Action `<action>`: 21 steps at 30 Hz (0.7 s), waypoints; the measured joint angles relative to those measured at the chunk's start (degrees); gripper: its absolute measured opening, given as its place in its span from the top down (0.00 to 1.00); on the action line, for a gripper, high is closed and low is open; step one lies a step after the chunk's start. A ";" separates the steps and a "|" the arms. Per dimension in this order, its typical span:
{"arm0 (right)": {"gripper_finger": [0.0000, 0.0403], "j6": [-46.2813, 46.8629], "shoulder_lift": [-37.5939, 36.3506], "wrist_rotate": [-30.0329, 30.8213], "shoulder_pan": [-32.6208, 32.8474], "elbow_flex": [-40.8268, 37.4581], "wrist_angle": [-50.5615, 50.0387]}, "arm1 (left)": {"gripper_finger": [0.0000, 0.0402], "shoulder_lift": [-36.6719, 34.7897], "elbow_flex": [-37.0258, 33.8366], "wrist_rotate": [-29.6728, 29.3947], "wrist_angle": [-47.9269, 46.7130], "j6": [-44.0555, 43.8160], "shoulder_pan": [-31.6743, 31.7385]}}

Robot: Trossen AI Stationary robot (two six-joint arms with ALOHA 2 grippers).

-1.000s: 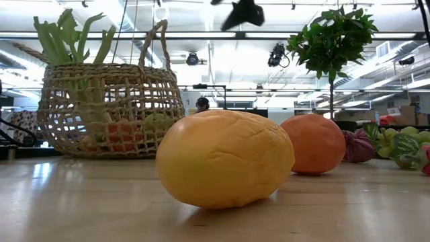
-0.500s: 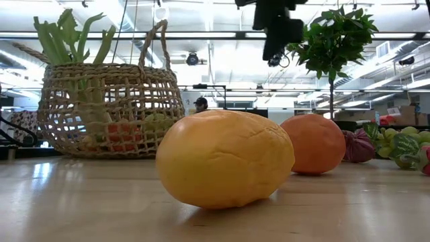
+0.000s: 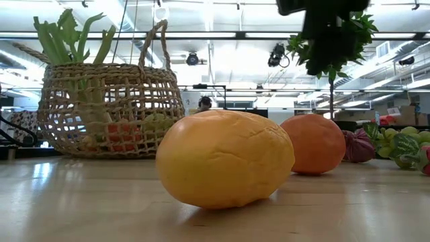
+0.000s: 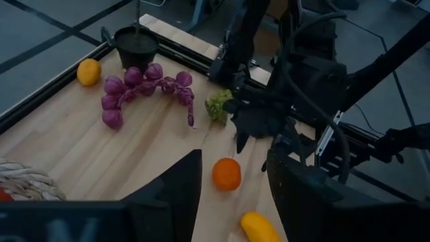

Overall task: Build produce basket
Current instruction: Put the orange into the brown basket

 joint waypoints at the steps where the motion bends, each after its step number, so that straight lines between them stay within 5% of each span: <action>1: 0.27 0.58 -0.79 0.75 0.20 -0.95 0.24 | 0.57 0.00 0.00 0.00 -0.05 0.02 0.01; 12: 0.27 7.41 -4.29 4.29 0.58 -9.63 3.07 | 0.57 0.24 0.00 -0.01 -0.03 -0.28 0.05; 21: 0.24 -7.89 -4.17 6.32 1.63 -10.80 6.73 | 0.56 0.28 0.00 -0.01 -0.06 -0.31 0.04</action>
